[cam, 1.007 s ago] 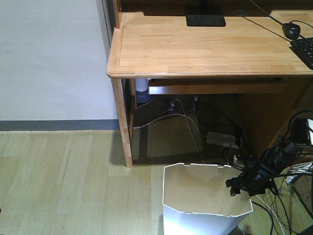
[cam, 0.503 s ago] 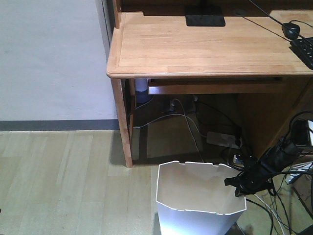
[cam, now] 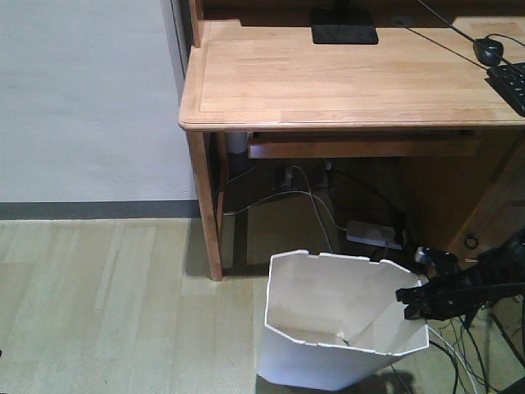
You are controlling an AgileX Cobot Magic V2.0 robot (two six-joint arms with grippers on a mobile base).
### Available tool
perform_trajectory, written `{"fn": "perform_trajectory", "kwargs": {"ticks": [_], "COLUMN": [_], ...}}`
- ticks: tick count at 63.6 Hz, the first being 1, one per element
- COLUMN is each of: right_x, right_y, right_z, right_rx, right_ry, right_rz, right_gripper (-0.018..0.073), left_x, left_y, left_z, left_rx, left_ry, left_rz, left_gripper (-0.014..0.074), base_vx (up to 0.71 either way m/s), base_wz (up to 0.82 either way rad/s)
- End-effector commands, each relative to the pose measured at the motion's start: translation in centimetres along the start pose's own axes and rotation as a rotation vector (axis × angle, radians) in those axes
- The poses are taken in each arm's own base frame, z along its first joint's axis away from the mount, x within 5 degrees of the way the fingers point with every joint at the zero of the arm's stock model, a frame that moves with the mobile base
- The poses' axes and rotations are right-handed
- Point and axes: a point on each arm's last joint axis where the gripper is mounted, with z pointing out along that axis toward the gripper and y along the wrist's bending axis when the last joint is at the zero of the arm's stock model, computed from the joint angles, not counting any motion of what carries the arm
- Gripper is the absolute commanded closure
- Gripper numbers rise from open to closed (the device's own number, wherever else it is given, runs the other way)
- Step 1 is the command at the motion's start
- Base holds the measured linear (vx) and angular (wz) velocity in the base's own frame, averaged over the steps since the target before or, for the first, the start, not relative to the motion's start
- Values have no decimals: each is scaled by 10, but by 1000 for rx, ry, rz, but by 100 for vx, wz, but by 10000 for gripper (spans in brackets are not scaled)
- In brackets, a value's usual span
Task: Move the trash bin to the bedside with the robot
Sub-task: 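Close the right gripper on the bin rim and lift it, then hold the bin in the right gripper while the base turns toward the bed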
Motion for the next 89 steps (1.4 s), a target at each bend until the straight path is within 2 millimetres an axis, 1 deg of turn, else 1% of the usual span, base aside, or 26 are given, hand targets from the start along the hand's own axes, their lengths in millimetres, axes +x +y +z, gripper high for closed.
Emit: {"fn": "perform_trajectory", "kwargs": {"ticks": [1, 9, 16, 23, 29, 41, 89], "right_x": [-20, -13, -5, 0, 2, 2, 2], "right_y": [28, 31, 40, 52, 56, 60, 61], "right_z": [-54, -77, -96, -109, -116, -119, -119], "right_rx": [-272, -304, -339, -393, -406, -443, -443], "right_ry": [-158, -177, -180, -185, -190, -189, -190], "right_rz": [-27, -26, -44, -67, -77, -93, -97], "right_gripper": [564, 564, 564, 564, 564, 564, 564], "left_x": [-15, -15, -15, -15, -15, -15, -15], "left_y": [0, 0, 0, 0, 0, 0, 0], "left_z": [-2, -2, -2, -2, -2, -2, -2], "left_rx": [4, 4, 4, 4, 4, 4, 4], "left_ry": [-104, -104, -104, -104, -104, -104, -104], "left_rz": [-5, -5, -5, -5, -5, -5, -5], "left_gripper": [603, 603, 603, 603, 603, 603, 603], "base_vx": [0, 0, 0, 0, 0, 0, 0], "base_wz": [0, 0, 0, 0, 0, 0, 0]}}
